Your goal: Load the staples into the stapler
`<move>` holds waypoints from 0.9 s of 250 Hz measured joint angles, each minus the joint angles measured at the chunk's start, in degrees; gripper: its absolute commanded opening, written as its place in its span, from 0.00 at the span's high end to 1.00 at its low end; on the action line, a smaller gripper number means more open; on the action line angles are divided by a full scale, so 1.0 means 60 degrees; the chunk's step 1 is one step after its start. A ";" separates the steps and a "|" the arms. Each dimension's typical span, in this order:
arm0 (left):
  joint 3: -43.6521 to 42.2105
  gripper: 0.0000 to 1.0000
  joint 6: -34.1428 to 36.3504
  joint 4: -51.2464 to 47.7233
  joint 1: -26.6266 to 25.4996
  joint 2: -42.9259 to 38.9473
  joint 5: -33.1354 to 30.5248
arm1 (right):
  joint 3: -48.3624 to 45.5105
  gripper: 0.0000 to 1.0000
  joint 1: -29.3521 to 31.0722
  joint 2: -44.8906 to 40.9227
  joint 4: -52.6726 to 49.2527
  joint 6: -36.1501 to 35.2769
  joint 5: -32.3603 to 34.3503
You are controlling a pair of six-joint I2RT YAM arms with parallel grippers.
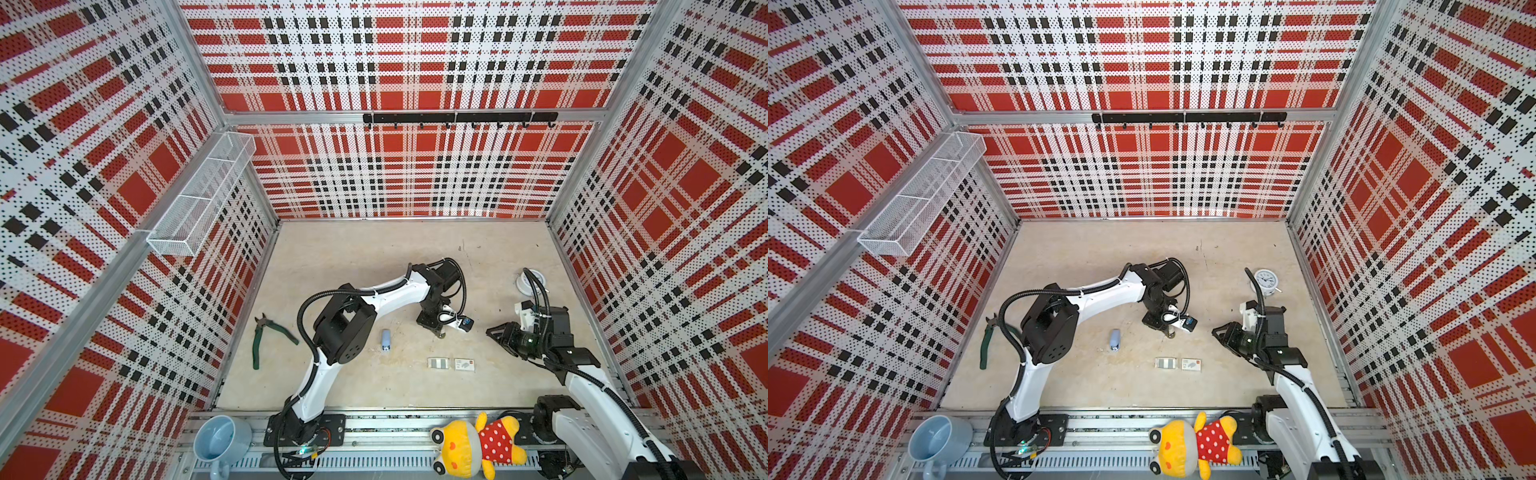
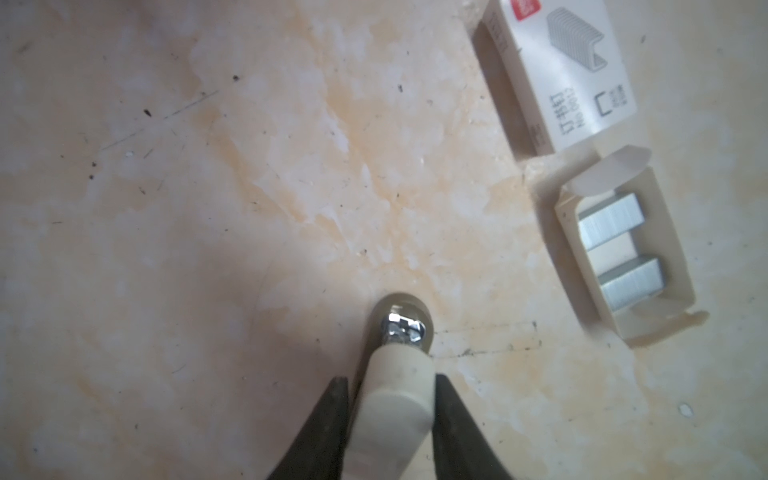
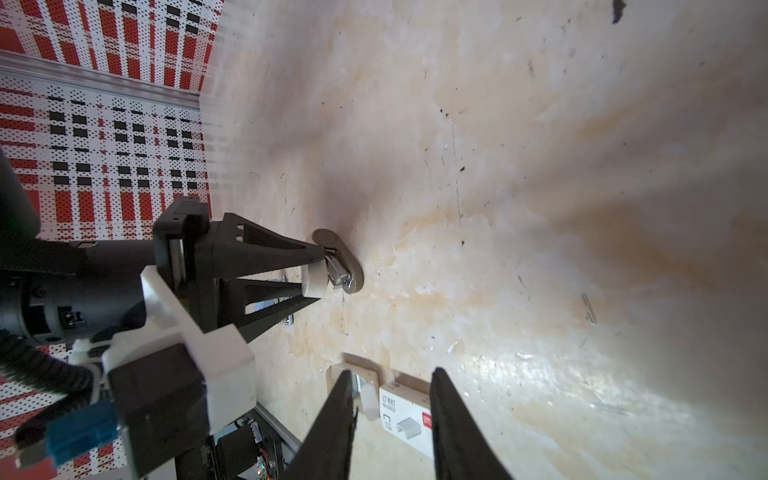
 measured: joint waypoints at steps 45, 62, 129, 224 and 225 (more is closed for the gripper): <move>-0.0204 0.66 -0.0178 0.0178 -0.0011 -0.0018 -0.0004 | -0.0007 0.68 -0.0029 0.0219 0.0197 0.0000 -0.0069; -0.0372 0.67 -0.0284 0.0306 -0.0015 -0.0025 -0.0011 | -0.0007 0.68 -0.0033 0.0364 0.0288 -0.0004 -0.0113; -0.0801 0.76 -0.0852 0.0761 -0.0015 -0.0142 -0.0004 | 0.0036 0.70 -0.0033 0.1206 0.0415 -0.0288 -0.0401; -0.0561 0.81 -0.1628 0.0634 0.0022 -0.0517 0.0339 | 0.0554 0.71 0.0062 0.2506 0.0805 -0.0616 -0.1348; -0.0550 0.81 -0.1650 0.0630 0.0025 -0.0521 0.0346 | 0.0554 0.70 0.0069 0.2517 0.0809 -0.0616 -0.1355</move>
